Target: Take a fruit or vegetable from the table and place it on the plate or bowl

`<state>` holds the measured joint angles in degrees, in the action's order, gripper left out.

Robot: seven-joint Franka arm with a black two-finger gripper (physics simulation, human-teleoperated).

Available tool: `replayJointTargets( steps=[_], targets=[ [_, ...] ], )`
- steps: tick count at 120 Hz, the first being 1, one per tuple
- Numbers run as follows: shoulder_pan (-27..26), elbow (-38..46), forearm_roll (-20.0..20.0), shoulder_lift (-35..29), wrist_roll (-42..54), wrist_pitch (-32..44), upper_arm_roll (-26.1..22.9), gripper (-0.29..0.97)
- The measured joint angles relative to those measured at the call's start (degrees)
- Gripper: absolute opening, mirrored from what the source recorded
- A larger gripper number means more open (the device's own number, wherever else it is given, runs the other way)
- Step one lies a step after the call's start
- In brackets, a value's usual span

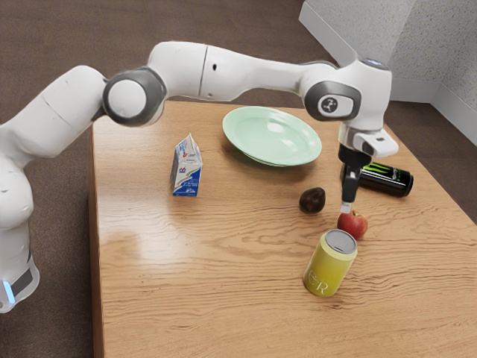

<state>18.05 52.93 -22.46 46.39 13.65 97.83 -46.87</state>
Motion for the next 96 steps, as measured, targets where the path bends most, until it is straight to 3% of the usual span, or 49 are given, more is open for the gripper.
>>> replayJointTargets(
  steps=[19,56,96],
  targets=[
    [-0.2,-3.8,-2.2,4.0,1.4,1.1,0.0,0.68],
    [-1.4,-6.3,-4.2,2.4,1.7,1.5,-1.5,0.68],
    [-2.7,-6.2,-5.6,7.1,3.5,5.7,-1.3,0.68]
  ],
)
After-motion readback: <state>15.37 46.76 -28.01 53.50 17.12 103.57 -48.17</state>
